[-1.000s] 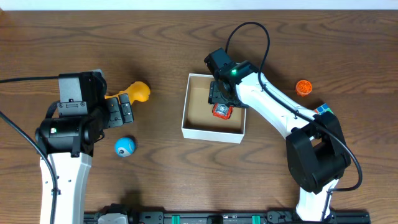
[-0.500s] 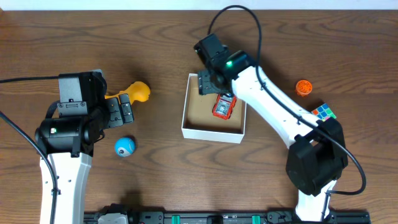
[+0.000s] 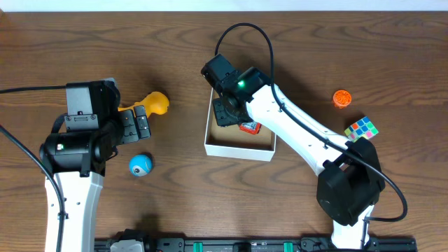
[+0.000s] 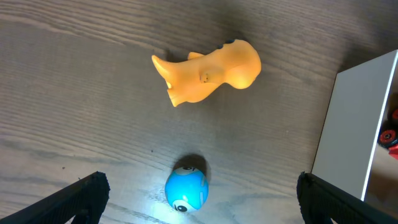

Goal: Pack container

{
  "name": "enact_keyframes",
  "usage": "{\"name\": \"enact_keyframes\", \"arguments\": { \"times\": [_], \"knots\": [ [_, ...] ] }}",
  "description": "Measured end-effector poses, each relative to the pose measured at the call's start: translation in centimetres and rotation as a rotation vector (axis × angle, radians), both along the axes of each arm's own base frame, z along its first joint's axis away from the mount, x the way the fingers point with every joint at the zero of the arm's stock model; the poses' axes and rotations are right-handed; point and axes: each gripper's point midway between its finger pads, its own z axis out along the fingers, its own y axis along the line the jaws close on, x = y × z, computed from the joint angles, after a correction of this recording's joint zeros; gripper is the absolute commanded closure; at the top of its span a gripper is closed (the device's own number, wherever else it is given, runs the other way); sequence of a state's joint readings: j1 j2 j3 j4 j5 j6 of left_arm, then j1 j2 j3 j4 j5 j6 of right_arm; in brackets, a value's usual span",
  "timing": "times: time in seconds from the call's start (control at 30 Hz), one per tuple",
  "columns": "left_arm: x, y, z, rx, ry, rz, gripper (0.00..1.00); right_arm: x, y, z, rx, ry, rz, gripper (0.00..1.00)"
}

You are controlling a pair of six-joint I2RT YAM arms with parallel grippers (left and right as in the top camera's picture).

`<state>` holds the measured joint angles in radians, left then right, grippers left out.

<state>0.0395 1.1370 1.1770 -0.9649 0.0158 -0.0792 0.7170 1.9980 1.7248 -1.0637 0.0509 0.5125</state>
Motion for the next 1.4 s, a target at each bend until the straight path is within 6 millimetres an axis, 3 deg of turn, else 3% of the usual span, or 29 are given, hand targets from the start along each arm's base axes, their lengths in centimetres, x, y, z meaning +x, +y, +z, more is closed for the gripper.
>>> {"name": "enact_keyframes", "arguments": {
  "times": [0.5, 1.13, 1.4],
  "knots": [
    [0.0, 0.0, 0.0, 0.0, 0.0, 0.0, 0.02, -1.5, -1.1, -2.9, -0.039, 0.056, -0.021, 0.6],
    [0.0, 0.0, 0.0, 0.0, 0.0, 0.0, 0.02, -0.8, -1.4, -2.9, -0.053, 0.021, -0.036, 0.62],
    [0.0, 0.0, 0.0, 0.0, 0.0, 0.0, 0.02, -1.7, -2.8, -3.1, -0.108, 0.055, -0.072, 0.63]
  ]
}}
